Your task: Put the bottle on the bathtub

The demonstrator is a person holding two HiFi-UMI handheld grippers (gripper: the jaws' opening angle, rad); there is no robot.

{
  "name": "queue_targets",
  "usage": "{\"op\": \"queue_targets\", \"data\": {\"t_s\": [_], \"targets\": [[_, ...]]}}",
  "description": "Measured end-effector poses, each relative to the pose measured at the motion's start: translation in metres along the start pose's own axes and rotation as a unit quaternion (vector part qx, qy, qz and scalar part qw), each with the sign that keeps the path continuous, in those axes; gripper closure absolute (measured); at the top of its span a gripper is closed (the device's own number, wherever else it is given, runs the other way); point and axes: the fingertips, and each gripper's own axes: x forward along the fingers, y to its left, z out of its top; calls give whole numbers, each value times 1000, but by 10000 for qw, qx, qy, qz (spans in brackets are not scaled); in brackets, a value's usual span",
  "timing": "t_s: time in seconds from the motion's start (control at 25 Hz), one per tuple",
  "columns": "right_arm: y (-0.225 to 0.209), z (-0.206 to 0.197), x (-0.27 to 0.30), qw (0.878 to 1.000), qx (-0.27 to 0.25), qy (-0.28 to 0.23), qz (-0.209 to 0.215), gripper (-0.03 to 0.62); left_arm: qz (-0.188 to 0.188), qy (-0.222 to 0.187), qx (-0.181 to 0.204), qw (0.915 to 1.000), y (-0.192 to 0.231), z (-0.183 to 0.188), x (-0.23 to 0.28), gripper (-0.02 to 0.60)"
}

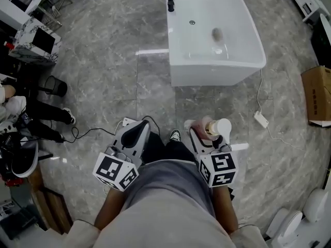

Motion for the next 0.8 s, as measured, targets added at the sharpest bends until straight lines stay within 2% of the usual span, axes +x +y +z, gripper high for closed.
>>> {"op": "queue_targets", "data": {"t_s": [0.44,0.6,0.8], "targets": [[-20,11,19,10000,51,15,-77,375,-74,135,-160,9998,15,1,32,572],[-31,26,30,9998,31,-15,-174,375,16,135,-416,9990,42,7,52,572],[-44,45,55,9996,-21,0,-267,375,-62,96,-362,9993,68,21,79,572]]}}
